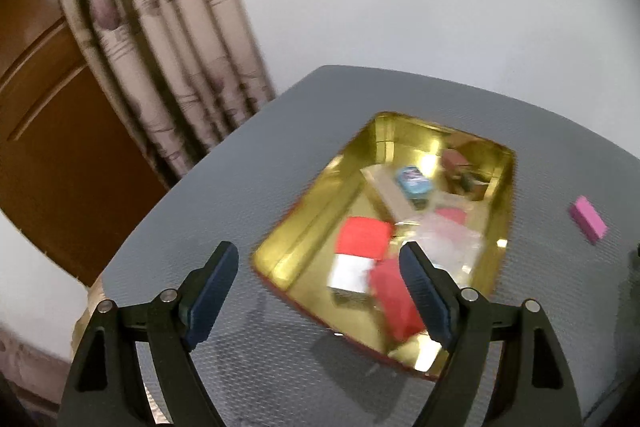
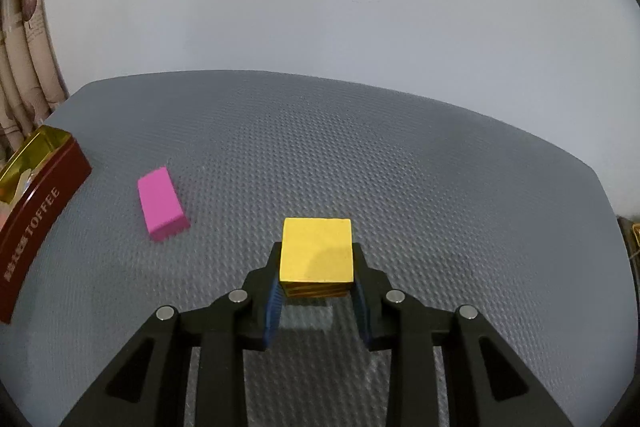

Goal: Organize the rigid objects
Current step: 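Grasp the pink rectangular block with the left gripper while the right holds the yellow cube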

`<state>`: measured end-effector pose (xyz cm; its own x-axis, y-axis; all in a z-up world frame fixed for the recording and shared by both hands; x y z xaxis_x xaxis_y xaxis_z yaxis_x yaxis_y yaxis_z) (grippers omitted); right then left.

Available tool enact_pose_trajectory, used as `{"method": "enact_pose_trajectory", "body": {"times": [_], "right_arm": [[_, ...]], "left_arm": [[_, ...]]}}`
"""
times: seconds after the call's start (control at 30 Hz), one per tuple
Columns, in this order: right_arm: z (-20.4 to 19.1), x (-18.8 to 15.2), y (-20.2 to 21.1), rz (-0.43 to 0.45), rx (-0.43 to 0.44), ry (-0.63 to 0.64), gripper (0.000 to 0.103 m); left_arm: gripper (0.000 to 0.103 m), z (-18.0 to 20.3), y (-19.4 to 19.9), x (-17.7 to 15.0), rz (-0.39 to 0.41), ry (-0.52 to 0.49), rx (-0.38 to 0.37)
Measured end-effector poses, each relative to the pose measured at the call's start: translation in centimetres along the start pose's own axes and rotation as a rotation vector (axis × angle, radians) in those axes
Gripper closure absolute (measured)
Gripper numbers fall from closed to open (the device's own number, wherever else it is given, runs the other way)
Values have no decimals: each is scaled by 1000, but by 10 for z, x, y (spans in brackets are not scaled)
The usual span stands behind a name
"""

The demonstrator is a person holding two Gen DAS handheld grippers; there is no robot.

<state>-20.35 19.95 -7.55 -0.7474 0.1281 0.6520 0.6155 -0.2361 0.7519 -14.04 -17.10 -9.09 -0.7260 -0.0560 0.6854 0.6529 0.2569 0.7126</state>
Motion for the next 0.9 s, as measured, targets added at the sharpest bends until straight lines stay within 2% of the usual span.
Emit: {"method": "enact_pose_trajectory", "body": {"times": [0.17, 0.4, 0.53, 0.7, 0.8, 0.9], "right_arm": [[-2, -16, 4, -10, 2, -30, 73], [-7, -36, 2, -11, -12, -33, 73], [-11, -42, -2, -15, 11, -72, 73], [-24, -44, -7, -24, 8, -62, 73], [-30, -45, -9, -25, 14, -67, 73], [-28, -52, -5, -24, 17, -70, 73]], "left_arm": [[23, 51, 14, 2, -30, -49, -101], [20, 135, 23, -9, -158, -110, -256], [20, 180, 20, -10, -211, -156, -302], [20, 234, 4, -14, -302, -142, -366], [20, 259, -10, -17, -344, -126, -365], [21, 276, -25, -15, -346, -108, -338]]}}
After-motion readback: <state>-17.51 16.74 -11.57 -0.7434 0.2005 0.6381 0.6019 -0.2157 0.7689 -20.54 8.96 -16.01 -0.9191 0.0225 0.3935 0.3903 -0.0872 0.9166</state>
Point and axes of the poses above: each gripper's, at about its wrist camera, not at the fingertips, and y roughly against the way its jaws point, z to its right, x to its top, the point moved 10 cm from there along -y, roughly the way its jaws point, and after that the axes turned 5 degrees about y, right-handed, at the moved point
